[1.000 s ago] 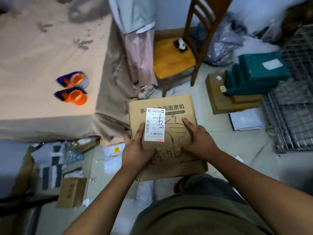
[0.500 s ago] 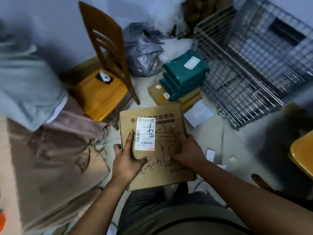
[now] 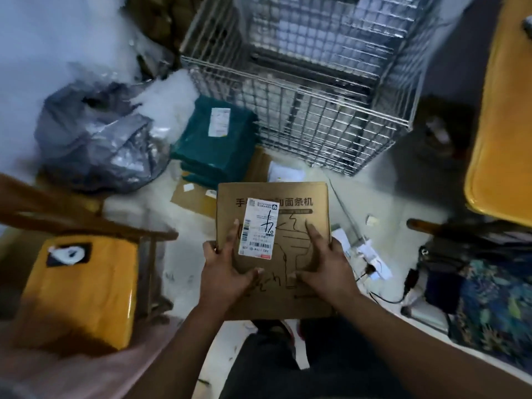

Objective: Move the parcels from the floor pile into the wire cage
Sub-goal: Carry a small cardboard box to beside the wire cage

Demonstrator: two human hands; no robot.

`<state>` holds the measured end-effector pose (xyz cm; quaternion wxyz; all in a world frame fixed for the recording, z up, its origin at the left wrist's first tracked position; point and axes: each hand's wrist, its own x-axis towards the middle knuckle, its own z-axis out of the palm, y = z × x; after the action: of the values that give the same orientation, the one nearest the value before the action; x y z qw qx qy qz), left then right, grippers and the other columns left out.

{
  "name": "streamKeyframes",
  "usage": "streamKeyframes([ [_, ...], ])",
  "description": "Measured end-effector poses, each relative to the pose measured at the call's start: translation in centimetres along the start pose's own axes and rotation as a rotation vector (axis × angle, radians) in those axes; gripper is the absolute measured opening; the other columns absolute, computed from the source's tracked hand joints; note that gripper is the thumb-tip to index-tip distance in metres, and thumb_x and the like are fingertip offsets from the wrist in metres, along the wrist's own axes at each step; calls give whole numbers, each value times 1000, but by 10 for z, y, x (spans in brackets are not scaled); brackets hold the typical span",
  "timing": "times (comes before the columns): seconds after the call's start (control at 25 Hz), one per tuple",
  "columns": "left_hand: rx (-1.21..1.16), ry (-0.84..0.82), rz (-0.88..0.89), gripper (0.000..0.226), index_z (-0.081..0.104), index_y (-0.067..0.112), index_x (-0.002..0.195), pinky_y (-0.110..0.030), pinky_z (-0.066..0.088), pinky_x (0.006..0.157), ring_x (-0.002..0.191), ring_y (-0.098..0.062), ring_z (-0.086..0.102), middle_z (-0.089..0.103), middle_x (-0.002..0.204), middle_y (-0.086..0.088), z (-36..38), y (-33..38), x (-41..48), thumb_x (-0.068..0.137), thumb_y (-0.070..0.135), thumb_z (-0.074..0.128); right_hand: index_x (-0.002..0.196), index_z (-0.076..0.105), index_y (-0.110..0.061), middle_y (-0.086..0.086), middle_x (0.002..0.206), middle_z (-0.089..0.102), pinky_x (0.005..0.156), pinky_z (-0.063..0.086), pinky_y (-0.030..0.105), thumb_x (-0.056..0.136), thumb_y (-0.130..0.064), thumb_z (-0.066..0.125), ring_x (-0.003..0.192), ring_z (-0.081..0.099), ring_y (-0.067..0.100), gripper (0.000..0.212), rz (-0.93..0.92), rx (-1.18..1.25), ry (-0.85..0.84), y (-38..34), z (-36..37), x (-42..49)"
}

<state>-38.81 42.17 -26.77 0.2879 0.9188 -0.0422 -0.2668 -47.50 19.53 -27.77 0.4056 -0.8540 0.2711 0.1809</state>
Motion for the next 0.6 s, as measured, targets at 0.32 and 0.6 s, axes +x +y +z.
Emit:
streamKeyframes([
  [0.32,71,-186,71,132,-10,69,149,-50,45,111,142,-37,39,20,154,-10,69,35,202,69,41,92,151,0,-65,2,159,25,103,48,44,72,-48,87,131,49,29,118,146,133,159,57,11,145],
  [0.6,273,-282,-6,135,-23,61,149,-52,48,107,132,-41,50,21,156,-17,162,7,353,72,48,88,153,1,-61,7,153,30,103,47,42,72,-45,86,132,45,29,119,245,117,176,125,67,295],
])
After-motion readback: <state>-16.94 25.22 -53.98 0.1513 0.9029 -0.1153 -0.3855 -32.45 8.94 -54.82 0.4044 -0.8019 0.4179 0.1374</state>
